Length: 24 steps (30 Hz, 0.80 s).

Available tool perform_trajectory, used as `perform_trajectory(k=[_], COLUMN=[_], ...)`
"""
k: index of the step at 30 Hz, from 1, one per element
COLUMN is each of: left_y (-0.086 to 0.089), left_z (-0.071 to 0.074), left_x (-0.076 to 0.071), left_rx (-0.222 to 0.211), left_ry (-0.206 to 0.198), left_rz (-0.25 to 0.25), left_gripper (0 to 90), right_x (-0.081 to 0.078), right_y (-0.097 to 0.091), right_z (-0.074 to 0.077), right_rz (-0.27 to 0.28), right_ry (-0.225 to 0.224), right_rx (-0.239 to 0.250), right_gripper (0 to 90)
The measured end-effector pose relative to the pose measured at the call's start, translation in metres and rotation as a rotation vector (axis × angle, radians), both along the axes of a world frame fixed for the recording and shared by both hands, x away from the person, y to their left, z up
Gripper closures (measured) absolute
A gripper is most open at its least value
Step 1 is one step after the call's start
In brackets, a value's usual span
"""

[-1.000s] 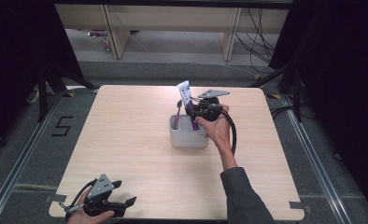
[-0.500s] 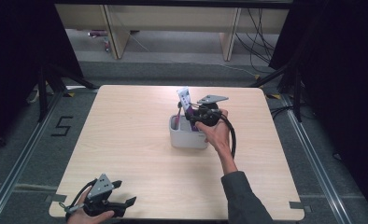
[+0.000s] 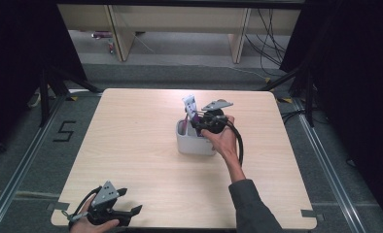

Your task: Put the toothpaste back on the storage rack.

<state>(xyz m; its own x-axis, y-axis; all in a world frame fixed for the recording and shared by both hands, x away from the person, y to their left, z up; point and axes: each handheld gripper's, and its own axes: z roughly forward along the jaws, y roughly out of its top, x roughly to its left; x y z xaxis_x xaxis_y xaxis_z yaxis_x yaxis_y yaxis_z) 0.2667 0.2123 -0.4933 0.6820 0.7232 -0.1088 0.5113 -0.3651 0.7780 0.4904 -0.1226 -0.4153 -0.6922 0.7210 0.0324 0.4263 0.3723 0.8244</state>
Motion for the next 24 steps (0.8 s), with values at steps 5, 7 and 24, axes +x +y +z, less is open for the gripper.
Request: perform_trajectory(k=[5,7,24], left_y=[-0.002,-0.002,-0.002], left_z=[-0.002,-0.001,-0.002], left_x=[0.0,-0.001,0.0], left_rx=[-0.027,-0.027,-0.025], left_ry=[0.001,-0.003,0.002], left_rz=[0.005,0.009,0.005], left_gripper=[18.6,18.6,18.6], right_x=[-0.002,-0.004,-0.031], right_y=[0.002,0.001,-0.022], right_z=[0.002,0.008,0.025], right_rz=[-0.002,0.009,-0.014], right_ry=[0.011,-0.006,-0.041], right_rx=[0.032,0.048,0.086], right_gripper=[65.7,61.9,38.8])
